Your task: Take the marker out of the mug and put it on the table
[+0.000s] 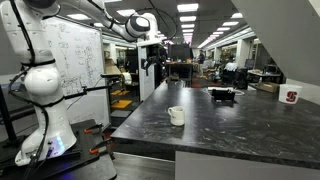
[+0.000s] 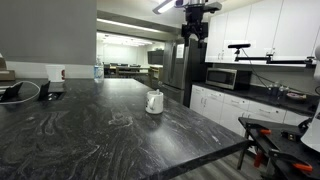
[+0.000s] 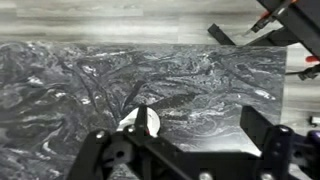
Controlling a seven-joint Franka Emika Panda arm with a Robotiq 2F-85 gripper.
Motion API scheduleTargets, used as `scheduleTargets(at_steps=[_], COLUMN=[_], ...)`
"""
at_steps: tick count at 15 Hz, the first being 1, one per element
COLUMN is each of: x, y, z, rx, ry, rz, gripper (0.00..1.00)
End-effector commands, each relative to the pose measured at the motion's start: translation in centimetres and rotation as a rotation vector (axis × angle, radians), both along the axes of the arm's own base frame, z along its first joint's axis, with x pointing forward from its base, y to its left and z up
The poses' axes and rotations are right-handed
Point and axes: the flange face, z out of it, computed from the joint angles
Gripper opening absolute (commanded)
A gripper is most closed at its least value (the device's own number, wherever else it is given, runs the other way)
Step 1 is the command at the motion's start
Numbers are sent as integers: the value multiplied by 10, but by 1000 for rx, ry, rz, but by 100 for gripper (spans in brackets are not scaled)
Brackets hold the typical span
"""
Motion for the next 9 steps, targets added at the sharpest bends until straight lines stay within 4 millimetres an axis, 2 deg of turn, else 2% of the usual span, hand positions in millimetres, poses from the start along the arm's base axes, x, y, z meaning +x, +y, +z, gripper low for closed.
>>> scheduleTargets(at_steps=[1, 9], x=[26, 76], y=[-13, -69], z=[-9, -51], rx=[2, -5], ry=[16, 99], rz=[106, 307], gripper=[100, 100])
